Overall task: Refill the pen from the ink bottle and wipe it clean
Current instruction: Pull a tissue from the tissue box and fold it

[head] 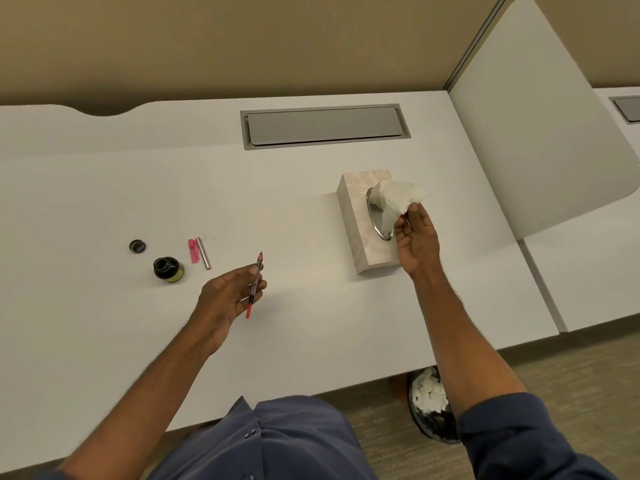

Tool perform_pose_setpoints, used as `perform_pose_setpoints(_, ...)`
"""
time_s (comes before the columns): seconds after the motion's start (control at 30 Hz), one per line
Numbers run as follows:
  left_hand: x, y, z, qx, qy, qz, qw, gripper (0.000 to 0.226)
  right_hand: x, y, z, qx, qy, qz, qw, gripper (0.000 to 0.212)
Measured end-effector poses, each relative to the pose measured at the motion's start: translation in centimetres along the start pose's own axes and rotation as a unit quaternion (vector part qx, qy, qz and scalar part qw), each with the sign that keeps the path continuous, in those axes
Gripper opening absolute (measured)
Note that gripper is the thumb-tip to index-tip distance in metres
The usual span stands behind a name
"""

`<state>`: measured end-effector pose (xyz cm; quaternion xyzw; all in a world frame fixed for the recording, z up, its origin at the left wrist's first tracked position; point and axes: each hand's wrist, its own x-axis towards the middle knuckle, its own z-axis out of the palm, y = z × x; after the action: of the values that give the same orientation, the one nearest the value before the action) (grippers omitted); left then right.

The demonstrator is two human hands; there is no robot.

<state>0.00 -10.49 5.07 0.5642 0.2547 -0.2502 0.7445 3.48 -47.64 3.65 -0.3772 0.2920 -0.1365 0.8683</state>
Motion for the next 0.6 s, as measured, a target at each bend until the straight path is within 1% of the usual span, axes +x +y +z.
perform_pose_setpoints(0.23, -0.2, 0.1, 0.6, 0.005, -0.006, -0.001, 1.0, 0.022, 0.2, 0.1, -0.3, 0.032, -0.015, 0.016, 0.999, 0.014)
perform_pose_setpoints(0.37, -0.3, -0.1, 1.2, 0.006, -0.011, -0.005, 1.0, 0.023, 0.2, 0.3, -0.2, 0.029, -0.013, 0.023, 0.999, 0.015)
perform_pose_setpoints(0.6, -0.7, -0.5, 1.3, 0.003, -0.011, -0.008, 1.0, 0.021, 0.1, 1.0, -0.2, 0.066, 0.016, 0.034, 0.997, 0.014)
